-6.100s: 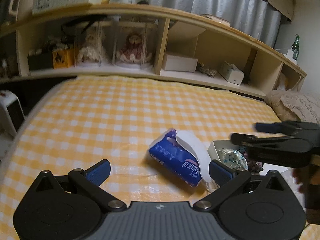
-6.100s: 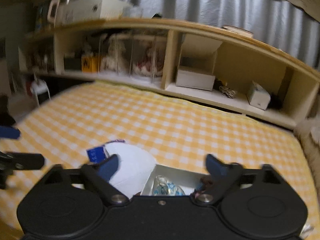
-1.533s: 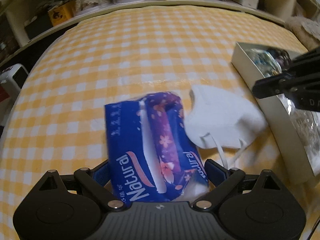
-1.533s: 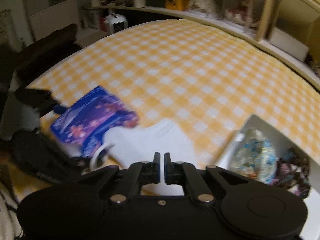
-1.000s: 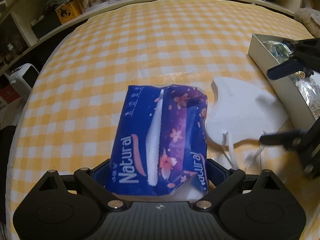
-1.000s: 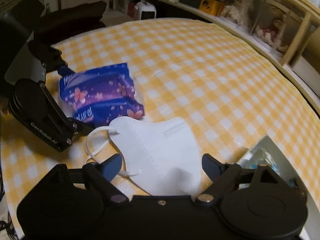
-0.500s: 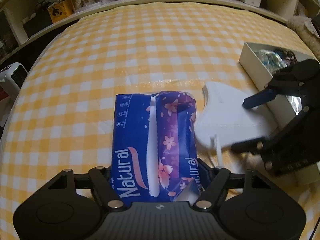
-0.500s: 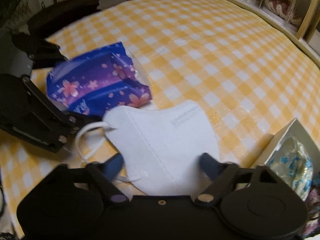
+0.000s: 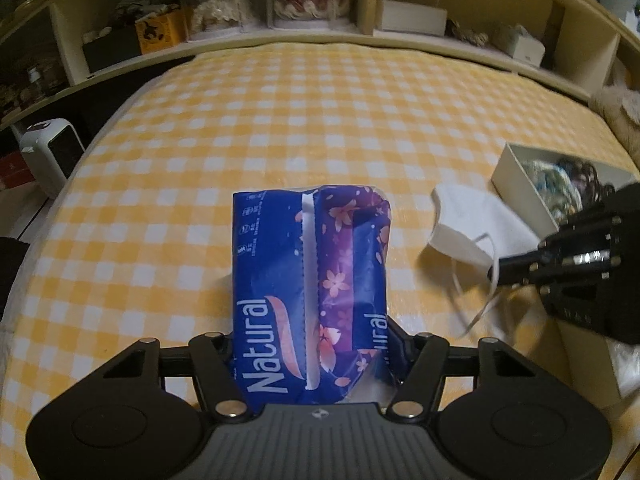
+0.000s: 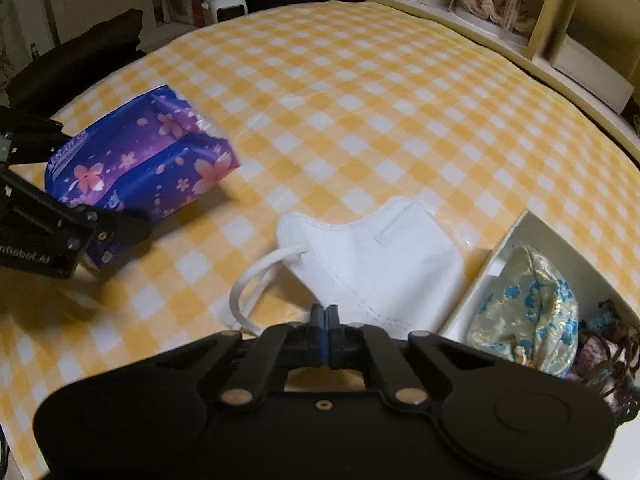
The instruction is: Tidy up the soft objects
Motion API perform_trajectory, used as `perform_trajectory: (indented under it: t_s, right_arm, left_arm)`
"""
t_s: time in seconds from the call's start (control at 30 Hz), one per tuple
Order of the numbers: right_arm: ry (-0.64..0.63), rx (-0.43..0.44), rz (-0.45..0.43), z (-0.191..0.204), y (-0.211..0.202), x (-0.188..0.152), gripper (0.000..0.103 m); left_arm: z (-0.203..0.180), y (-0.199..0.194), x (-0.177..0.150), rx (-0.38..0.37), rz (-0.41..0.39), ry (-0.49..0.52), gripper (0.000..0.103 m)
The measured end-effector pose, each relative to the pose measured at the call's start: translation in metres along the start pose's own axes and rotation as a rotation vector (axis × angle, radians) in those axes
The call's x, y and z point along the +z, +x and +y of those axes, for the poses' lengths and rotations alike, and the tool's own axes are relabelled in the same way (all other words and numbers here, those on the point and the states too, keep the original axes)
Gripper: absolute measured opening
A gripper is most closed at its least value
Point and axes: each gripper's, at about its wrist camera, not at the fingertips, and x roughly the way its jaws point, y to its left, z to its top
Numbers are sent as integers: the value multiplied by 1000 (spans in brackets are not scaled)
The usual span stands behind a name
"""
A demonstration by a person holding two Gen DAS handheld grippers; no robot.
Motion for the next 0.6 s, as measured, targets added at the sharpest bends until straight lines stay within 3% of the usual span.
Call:
perform_trajectory:
  t_s: [0.6]
  right_arm:
    - [55,24,-176,13,-63,1,0]
  left_arm:
    - [19,-43,6,-1,-104,-84,63]
